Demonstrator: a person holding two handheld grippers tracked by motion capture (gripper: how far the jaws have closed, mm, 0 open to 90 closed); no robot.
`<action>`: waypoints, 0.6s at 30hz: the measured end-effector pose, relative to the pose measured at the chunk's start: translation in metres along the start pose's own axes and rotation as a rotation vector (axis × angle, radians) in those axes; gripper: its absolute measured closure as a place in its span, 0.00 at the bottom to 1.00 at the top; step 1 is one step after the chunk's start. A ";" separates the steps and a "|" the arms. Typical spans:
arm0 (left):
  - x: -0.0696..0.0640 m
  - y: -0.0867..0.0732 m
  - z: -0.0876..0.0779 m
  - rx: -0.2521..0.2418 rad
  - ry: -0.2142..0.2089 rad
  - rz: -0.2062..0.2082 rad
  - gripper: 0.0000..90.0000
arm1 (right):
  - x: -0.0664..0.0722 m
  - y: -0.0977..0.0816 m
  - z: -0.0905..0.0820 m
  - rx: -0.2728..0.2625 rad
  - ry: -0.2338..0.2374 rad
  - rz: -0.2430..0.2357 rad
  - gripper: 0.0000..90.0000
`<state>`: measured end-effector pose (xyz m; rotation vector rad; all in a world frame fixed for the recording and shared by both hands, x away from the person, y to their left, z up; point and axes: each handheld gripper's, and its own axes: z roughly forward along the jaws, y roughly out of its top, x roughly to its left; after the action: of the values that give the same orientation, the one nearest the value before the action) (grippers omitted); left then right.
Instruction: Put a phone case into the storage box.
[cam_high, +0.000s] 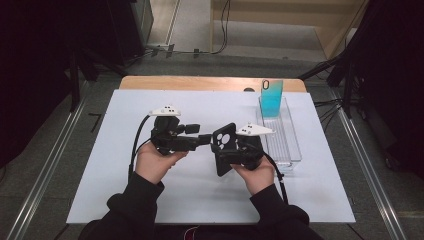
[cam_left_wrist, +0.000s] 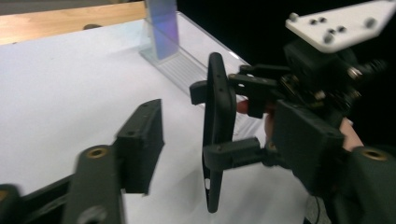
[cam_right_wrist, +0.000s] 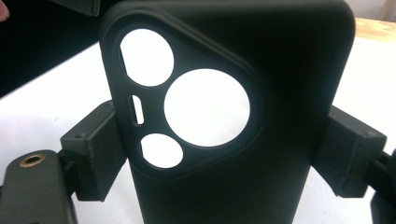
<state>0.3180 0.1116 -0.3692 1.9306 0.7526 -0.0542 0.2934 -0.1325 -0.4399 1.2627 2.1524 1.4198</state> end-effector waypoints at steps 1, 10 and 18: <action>0.001 0.000 -0.001 0.004 -0.011 0.010 0.36 | -0.002 0.001 -0.001 0.000 0.006 0.002 0.14; 0.011 -0.016 -0.006 0.043 -0.037 0.078 0.33 | -0.014 0.007 -0.009 0.011 0.106 -0.006 0.14; 0.021 -0.033 -0.007 0.080 -0.029 0.101 0.33 | -0.019 0.015 -0.017 0.026 0.158 -0.041 0.14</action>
<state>0.3154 0.1370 -0.3994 2.0372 0.6409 -0.0505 0.3013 -0.1555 -0.4232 1.1429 2.2922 1.5264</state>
